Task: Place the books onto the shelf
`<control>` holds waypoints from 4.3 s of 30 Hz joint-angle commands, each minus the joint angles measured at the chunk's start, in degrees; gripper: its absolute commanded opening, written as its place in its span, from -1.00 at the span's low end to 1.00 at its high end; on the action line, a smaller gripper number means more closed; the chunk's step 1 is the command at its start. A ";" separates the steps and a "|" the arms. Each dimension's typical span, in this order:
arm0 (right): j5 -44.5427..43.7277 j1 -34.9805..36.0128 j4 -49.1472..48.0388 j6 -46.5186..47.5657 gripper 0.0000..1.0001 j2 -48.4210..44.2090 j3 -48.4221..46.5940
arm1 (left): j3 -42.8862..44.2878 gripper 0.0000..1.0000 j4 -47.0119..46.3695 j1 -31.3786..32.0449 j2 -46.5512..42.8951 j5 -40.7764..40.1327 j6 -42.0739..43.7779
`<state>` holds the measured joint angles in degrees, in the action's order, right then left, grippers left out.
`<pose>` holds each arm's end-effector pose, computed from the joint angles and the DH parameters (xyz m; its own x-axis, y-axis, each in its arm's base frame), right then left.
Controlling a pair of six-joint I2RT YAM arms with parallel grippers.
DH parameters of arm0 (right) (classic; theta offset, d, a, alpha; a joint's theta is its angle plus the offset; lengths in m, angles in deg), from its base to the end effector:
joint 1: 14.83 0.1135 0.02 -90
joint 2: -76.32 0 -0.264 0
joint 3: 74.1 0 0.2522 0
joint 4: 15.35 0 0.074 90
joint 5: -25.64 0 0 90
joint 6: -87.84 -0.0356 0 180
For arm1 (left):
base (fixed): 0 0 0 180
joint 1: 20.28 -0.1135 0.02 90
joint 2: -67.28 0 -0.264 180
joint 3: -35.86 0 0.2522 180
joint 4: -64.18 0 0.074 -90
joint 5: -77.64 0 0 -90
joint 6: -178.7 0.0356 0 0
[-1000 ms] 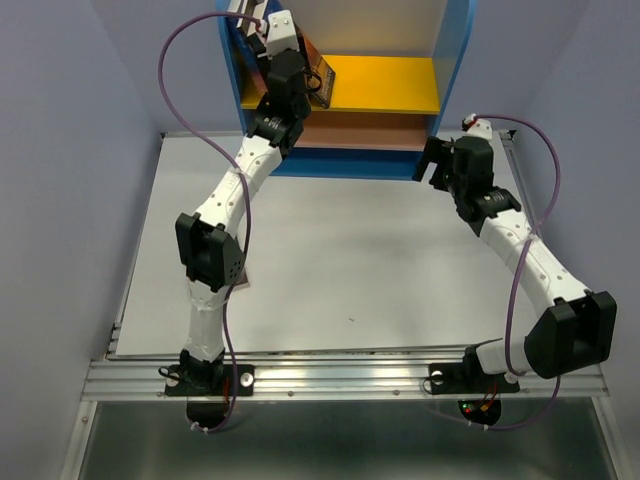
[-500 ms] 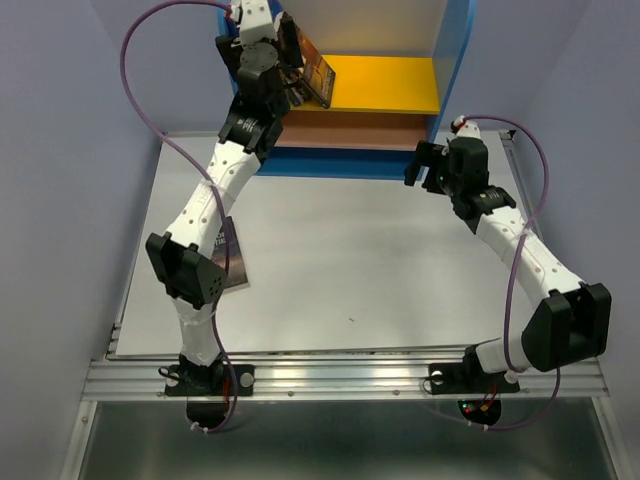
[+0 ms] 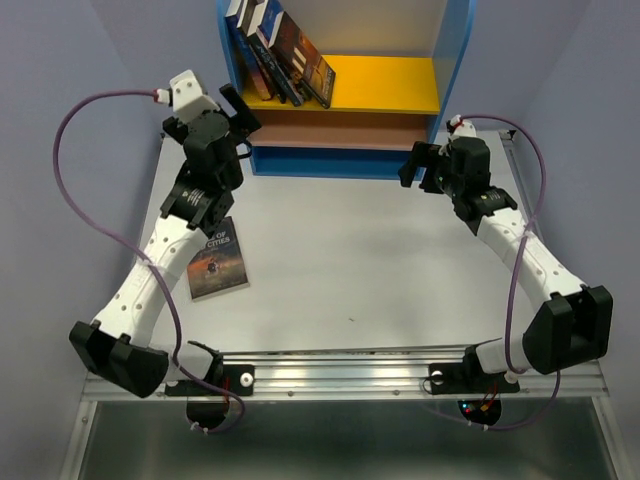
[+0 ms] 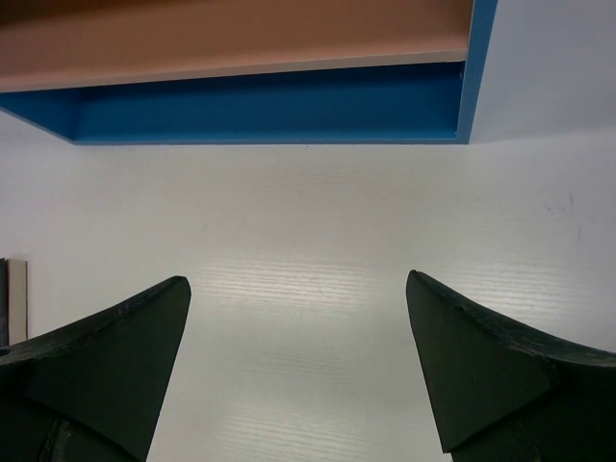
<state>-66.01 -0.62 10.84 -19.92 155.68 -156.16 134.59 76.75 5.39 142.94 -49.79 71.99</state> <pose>0.3140 0.0785 0.3412 -0.4350 0.2044 -0.8769 -0.0914 0.9588 0.2688 0.2682 -0.1049 0.4867 0.2133 -0.3558 -0.9099 -0.1392 0.9107 -0.3888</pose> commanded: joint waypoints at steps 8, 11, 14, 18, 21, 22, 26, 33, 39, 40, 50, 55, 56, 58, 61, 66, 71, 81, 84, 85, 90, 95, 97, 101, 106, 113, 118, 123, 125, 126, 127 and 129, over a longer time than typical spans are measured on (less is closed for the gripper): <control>3.23 -0.16 -3.81 -0.08 1.00 -0.25 0.70 | -18.68 0.98 22.03 -21.34 2.74 3.05 -31.62; 3.93 -0.16 -3.81 -0.34 1.00 0.98 0.53 | -26.24 0.98 16.34 -28.29 4.05 6.22 -34.52; 5.08 -0.16 -3.90 -0.52 1.00 2.03 0.35 | -31.34 0.98 11.50 -31.38 6.69 6.58 -35.67; 5.08 -0.16 -3.90 -0.52 1.00 3.18 0.44 | -31.53 0.98 9.36 -32.00 13.36 6.31 -35.58; 4.46 -0.16 -3.72 -0.43 1.00 3.44 0.44 | -29.34 0.98 9.72 -32.00 20.04 10.26 -34.80; 4.46 -0.16 -3.81 -0.43 1.00 3.44 0.44 | -28.90 0.97 9.72 -32.00 22.67 12.36 -34.79; 4.29 -0.16 -3.72 -0.70 1.00 3.53 0.26 | -30.12 0.89 3.42 -31.12 25.15 19.30 -34.09; 6.66 -0.16 -3.81 -1.49 1.00 5.02 0.35 | -27.58 0.98 8.65 -22.08 25.51 15.73 -35.59; 8.85 -0.16 -3.90 -2.37 1.00 7.04 0.44 | -33.55 0.97 1.63 -14.87 20.85 25.29 -39.96; 9.29 -0.16 -3.90 -2.63 1.00 7.31 0.53 | -33.47 0.97 1.63 -12.51 21.37 25.04 -41.11; 13.69 1.68 -2.94 -4.92 1.00 7.84 2.98 | -27.94 0.98 3.47 -1.50 25.07 25.13 -45.35; 19.83 10.53 -0.83 0.60 1.00 8.62 6.06 | -22.31 0.98 12.58 -2.11 23.57 15.84 -41.04; 20.02 12.31 -0.30 1.49 1.00 9.06 6.41 | -20.65 0.98 13.83 -2.46 23.22 14.50 -40.34; 20.28 15.82 0.49 2.81 1.00 9.50 7.20 | -20.11 0.98 15.60 -3.25 22.17 12.30 -39.37; 21.59 22.33 -0.64 3.69 1.00 9.50 8.96 | -22.12 0.98 14.64 -6.68 20.15 12.81 -36.56; 25.65 31.64 -4.52 2.47 1.00 13.71 9.76 | -28.52 0.98 11.05 -12.30 20.23 20.63 -36.11; 33.18 34.82 -7.40 0.54 1.00 16.36 10.62 | -31.26 0.98 10.16 -12.49 20.41 23.89 -35.15; 28.34 34.83 -10.93 -7.28 1.00 28.92 1.34 | -38.72 0.98 7.97 -12.58 18.39 28.54 -34.79; 19.60 32.37 -10.76 -10.09 1.00 31.30 -3.67 | -41.89 0.98 5.77 -12.05 16.11 32.23 -35.06; 18.36 31.32 -10.58 -11.23 1.00 31.82 -4.73 | -42.60 0.98 5.15 -11.87 15.06 33.11 -35.06; 18.52 24.99 -9.44 -14.41 1.00 37.88 -11.15 | -45.24 0.98 3.66 -7.57 12.85 33.64 -37.69; 19.92 23.05 -8.91 -13.01 1.00 42.81 -18.80 | -48.14 0.97 -3.72 -4.49 12.15 41.03 -41.38; 20.98 22.35 -8.73 -12.65 1.00 42.56 -20.04 | -48.75 0.97 -4.34 -3.18 11.88 41.21 -42.96; 21.25 21.12 -7.86 -11.25 1.00 40.54 -17.93 | -49.72 0.90 -5.75 -0.98 9.25 40.42 -43.85; 23.79 20.50 -4.70 -11.25 1.00 36.93 -14.25 | -51.13 0.52 -5.93 -0.27 7.49 39.10 -44.72; 28.52 20.50 1.37 -11.51 1.00 35.26 -13.44 | -50.78 -0.25 -7.33 -0.09 10.46 39.54 -44.29; 39.85 20.50 1.29 -10.72 0.87 37.37 -16.78 | -49.11 -0.29 -8.04 -0.09 13.63 40.24 -43.85; 44.88 20.50 0.32 -8.00 0.32 33.77 -18.37 | -47.53 -0.32 -7.95 -0.09 16.62 41.03 -43.85; 46.47 20.50 -0.29 -7.82 0.31 32.71 -18.28 | -47.18 -0.32 -8.04 -0.09 17.07 41.12 -43.93; 47.87 20.50 -0.30 -7.73 0.30 32.45 -18.28 | -46.91 -0.32 -8.12 -0.09 17.41 41.12 -43.76; 48.23 20.50 -0.21 -7.64 0.30 32.62 -18.28 | -46.39 -0.32 -8.13 -0.09 17.59 41.03 -43.67; 48.32 20.50 -0.12 -7.12 0.31 32.71 -17.75 | -45.69 -0.32 -7.60 -0.09 18.21 40.68 -43.06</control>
<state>-27.76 17.39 10.90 -27.31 190.69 -172.48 88.30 66.58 4.38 157.69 -9.01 28.18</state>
